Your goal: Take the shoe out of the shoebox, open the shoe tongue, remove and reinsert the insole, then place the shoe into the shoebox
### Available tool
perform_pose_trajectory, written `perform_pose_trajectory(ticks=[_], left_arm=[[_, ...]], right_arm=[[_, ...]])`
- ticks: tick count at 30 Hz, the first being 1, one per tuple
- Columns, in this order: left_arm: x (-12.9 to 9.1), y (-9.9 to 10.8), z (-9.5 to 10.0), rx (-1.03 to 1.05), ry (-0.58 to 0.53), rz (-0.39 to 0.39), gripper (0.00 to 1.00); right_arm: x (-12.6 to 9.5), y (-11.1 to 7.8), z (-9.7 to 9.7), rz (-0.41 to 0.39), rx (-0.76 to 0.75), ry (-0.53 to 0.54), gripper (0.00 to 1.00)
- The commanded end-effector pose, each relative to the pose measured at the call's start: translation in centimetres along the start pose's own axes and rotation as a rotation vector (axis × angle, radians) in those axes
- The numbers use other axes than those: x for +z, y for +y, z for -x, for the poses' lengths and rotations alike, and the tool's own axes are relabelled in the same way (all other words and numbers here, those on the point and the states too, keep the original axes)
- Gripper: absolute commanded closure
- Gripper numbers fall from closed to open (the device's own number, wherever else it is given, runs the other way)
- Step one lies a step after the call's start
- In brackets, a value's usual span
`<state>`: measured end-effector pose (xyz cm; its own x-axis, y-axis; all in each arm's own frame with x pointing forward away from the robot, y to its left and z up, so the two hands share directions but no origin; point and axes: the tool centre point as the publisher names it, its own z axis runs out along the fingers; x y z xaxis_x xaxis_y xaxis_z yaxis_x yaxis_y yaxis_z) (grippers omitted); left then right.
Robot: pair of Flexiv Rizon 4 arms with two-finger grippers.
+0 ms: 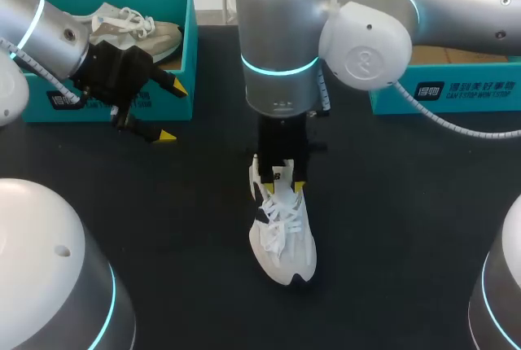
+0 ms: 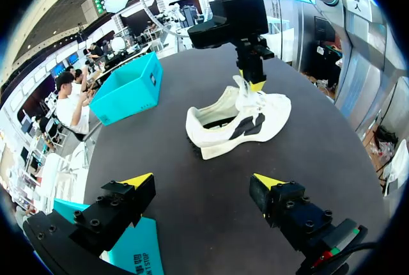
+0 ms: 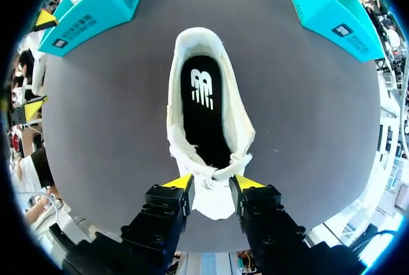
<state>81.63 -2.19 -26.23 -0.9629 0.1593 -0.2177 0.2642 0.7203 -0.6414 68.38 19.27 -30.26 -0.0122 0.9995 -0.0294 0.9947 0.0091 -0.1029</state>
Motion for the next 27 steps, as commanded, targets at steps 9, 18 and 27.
perform_pose_trajectory(ticks=[9, 18, 27], left_arm=[[-0.1, 0.0, -0.1, 0.001, 0.0, 0.002, 0.0], [-0.1, 0.0, -0.1, 0.001, 0.0, 0.002, 0.0], [-0.1, 0.0, -0.1, 0.001, 0.0, 0.002, 0.0]], right_arm=[[1.9, 3.0, 0.2, 0.002, -0.094, 0.044, 0.62], [1.5, 3.2, 0.6, 0.017, -0.095, 0.032, 0.63], [1.2, 4.7, 0.9, 0.05, -0.166, 0.045, 0.63]])
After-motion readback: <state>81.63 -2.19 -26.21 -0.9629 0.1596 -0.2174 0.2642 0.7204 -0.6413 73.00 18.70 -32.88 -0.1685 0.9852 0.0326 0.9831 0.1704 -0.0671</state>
